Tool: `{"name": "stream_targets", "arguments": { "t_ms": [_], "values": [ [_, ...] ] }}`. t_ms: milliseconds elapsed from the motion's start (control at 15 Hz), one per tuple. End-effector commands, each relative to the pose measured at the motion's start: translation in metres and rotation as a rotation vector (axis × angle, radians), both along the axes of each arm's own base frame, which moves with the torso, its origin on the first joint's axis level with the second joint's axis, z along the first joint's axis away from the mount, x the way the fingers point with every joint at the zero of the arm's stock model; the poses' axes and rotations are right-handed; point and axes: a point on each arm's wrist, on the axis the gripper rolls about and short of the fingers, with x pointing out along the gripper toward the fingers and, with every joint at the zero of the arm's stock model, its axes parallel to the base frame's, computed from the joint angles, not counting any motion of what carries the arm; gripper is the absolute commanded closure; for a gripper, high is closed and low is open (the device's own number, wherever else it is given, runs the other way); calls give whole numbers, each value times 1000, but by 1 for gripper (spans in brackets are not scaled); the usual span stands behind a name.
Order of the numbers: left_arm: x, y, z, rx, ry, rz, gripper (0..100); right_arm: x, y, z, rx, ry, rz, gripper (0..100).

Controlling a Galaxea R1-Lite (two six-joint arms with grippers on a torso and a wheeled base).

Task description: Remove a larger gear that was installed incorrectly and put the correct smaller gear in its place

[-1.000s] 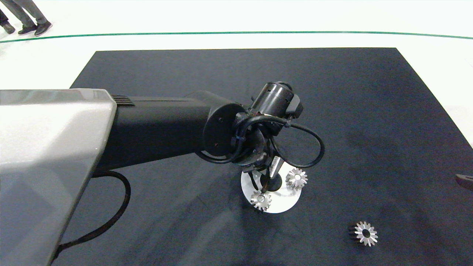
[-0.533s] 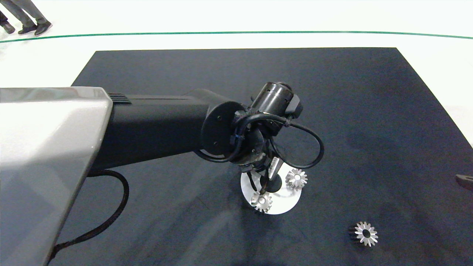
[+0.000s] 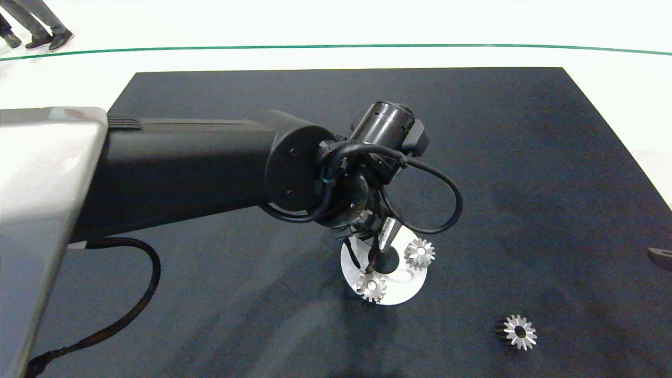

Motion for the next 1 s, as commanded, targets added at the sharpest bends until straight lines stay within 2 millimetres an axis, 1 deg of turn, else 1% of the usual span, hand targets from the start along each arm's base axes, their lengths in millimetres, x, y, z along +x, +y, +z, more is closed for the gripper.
{"name": "stream_targets", "arguments": {
  "t_ms": [67,133,267,333,400,467,600,733,800,933,1000],
  "values": [
    [-11,16,22,-19,-15,9,100,-1,0,0,-1,-1,2,0],
    [-16,23,30,-28,-20,12,100,-2,0,0,-1,-4,2,0],
    [-21,33,36,-27,-20,22,100,-3,0,0,-1,-6,2,0],
    [-23,47,36,-11,-16,53,100,-3,0,1,0,-7,2,0],
    [-23,55,31,9,-4,74,100,-3,0,1,0,-7,2,0],
    [-21,74,20,44,26,123,100,-3,0,1,0,-7,2,0],
    [-17,94,0,32,23,179,100,-2,0,0,-1,-4,2,0],
    [-12,104,-18,-22,-24,209,100,-2,0,0,-2,-5,3,0],
    [-11,108,-22,-31,-31,222,100,-2,0,0,-2,-3,3,0],
    [-12,112,-19,-54,-36,243,100,-2,0,0,-2,-3,3,0],
    [-14,115,-15,-64,-45,245,0,-1,0,0,-3,0,3,0]
  ]
}}
